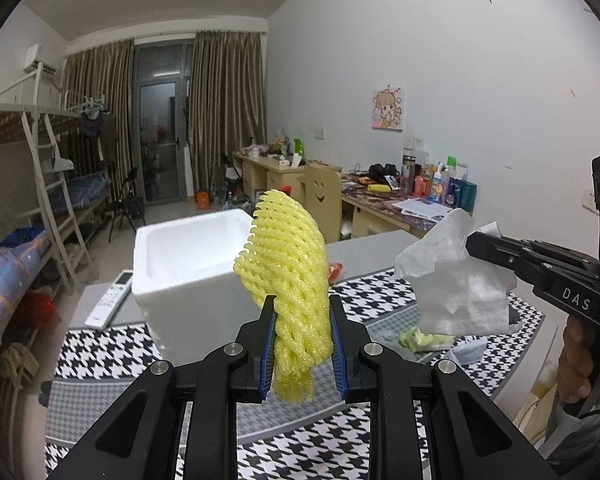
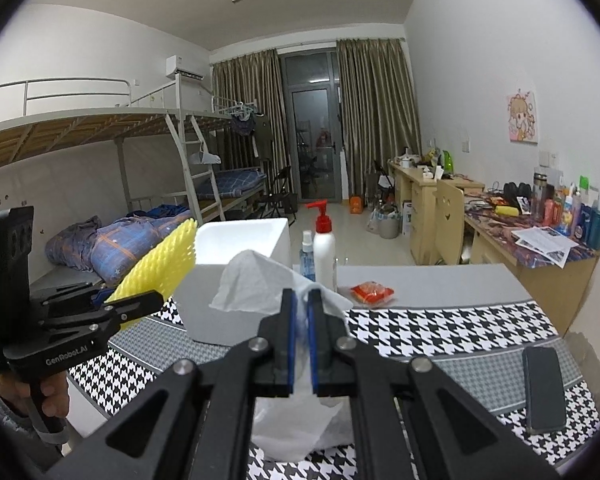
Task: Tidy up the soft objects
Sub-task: 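Carry the yellow net and white tissue in both tools toward the white foam box, then lower the white tissue into the foam box and open the right tool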
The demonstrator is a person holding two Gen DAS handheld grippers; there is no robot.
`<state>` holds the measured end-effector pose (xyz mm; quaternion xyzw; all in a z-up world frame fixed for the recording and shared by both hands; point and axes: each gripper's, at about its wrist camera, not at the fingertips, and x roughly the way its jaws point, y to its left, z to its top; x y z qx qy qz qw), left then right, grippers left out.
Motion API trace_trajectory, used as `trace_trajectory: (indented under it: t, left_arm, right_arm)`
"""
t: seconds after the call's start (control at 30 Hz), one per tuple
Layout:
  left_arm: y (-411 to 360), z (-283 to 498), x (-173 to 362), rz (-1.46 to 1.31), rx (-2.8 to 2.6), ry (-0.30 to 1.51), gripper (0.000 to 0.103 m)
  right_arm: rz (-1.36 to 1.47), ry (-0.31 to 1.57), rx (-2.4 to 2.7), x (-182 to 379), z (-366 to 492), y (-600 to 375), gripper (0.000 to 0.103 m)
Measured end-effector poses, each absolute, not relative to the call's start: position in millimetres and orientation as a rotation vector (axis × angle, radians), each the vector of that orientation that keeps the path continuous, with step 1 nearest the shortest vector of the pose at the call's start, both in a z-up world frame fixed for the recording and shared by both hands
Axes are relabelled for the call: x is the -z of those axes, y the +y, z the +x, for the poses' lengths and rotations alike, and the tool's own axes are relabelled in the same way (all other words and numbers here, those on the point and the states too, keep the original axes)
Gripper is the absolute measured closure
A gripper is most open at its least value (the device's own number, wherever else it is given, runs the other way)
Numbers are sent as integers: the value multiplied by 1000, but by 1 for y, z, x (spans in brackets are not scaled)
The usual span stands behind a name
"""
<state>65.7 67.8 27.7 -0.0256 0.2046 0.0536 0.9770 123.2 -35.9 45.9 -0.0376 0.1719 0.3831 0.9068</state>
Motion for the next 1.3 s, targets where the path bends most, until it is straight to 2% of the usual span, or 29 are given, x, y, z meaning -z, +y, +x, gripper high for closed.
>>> trace_trajectory:
  t: [0.53,1.3]
  left_arm:
    - [81,81,-58,-30,-151,369,78]
    - [119,110,-75,-41,-249,364,78]
  right_arm:
    - [-108,325,-810,-70,137,-16,95]
    - [-144,305,-856,-101,160,33,95]
